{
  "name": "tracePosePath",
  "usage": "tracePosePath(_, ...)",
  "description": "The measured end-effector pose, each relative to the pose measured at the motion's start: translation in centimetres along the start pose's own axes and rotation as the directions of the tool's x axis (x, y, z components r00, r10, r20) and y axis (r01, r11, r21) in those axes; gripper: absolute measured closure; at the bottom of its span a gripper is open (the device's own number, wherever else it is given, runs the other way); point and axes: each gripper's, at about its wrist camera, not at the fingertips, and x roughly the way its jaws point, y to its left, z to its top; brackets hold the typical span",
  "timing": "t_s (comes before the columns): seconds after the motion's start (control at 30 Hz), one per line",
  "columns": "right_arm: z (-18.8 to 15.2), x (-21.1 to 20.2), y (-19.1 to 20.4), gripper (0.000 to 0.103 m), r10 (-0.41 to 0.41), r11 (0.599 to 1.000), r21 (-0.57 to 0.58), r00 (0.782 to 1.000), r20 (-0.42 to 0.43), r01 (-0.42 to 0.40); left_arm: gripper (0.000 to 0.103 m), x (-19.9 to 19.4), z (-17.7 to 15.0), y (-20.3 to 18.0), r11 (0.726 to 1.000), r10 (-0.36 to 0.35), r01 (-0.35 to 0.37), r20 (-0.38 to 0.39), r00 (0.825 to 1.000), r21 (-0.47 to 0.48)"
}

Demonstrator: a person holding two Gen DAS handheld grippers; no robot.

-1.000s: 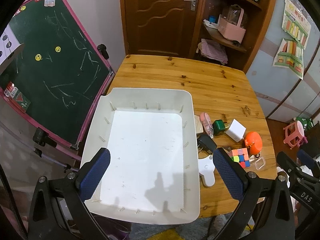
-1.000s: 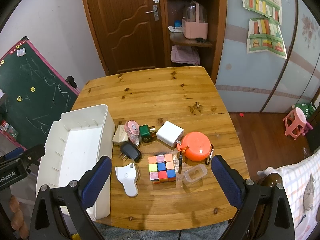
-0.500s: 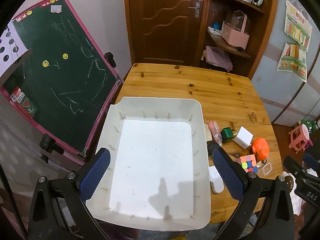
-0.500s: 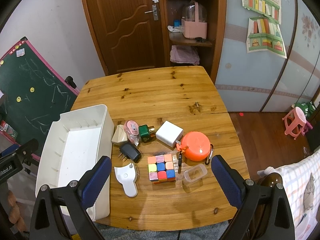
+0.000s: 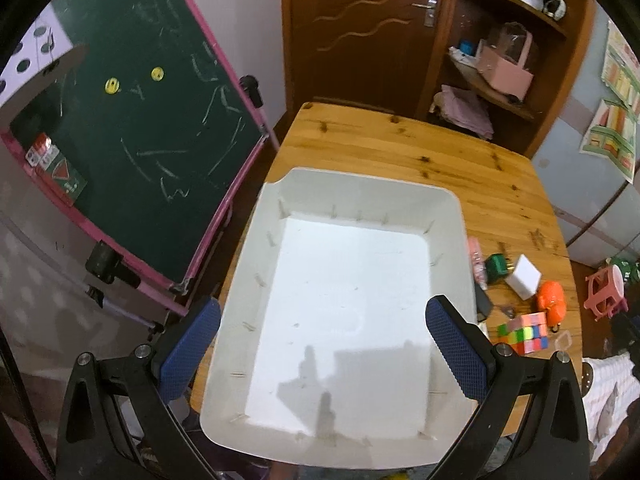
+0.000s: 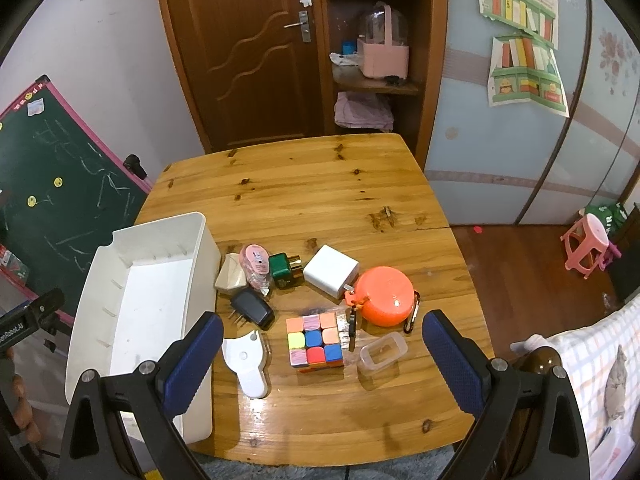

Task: Organize rigid objects
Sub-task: 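Grip the white tray rim with the left tool while the right tool approaches the Rubik's cube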

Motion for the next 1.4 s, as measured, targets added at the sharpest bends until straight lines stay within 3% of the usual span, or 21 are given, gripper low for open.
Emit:
tracePosePath(0.3, -0.1, 0.9, -0.2, 0.003, -0.011, 1.000, 0.007, 1.000, -0.025, 0.011, 0.001, 4.6, -0.9, 3.5, 1.000, 0.015, -0.016, -0.090, 0.996, -0.010)
tracePosePath(0.67, -1.0, 4.4, -2.3, 0.003, -0.061, 0.996, 0.050, 0.992, -0.108, 0.067, 0.002, 9.0, -3.2, 7.6, 0.995, -0.054, 0.035, -0.210, 0.976, -0.094)
tracePosePath(0.73, -1.4, 5.3, -2.7, 0.003, -0.062, 0.996, 0.063, 0.989, -0.136, 0.071, 0.006, 9.2, -3.7, 7.7, 0.997, -0.046, 0.031, -0.226, 0.973, -0.071)
tracePosePath(0.8, -1.8, 5.8, -3.0, 0.003, -0.056, 0.995, 0.073, 0.986, -0.159, 0.068, 0.017, 9.6, -4.2, 7.8, 0.998, -0.022, 0.008, -0.243, 0.970, -0.056)
tracePosePath(0.9, -2.1, 6.3, -3.3, 0.003, -0.056, 0.994, 0.079, 0.983, -0.173, 0.071, 0.034, 10.6, -4.7, 8.4, 0.996, -0.037, 0.011, -0.293, 0.956, -0.089)
tracePosePath(0.97, -2.3, 6.6, -3.3, 0.003, -0.056, 0.994, 0.079, 0.982, -0.181, 0.072, 0.040, 11.3, -5.1, 8.6, 0.995, -0.046, 0.014, -0.315, 0.948, -0.101)
tracePosePath(1.4, -2.7, 7.7, -3.6, 0.003, -0.039, 0.994, 0.089, 0.976, -0.216, 0.059, 0.040, 10.8, -7.1, 9.0, 0.991, -0.075, 0.028, -0.369, 0.926, -0.129)
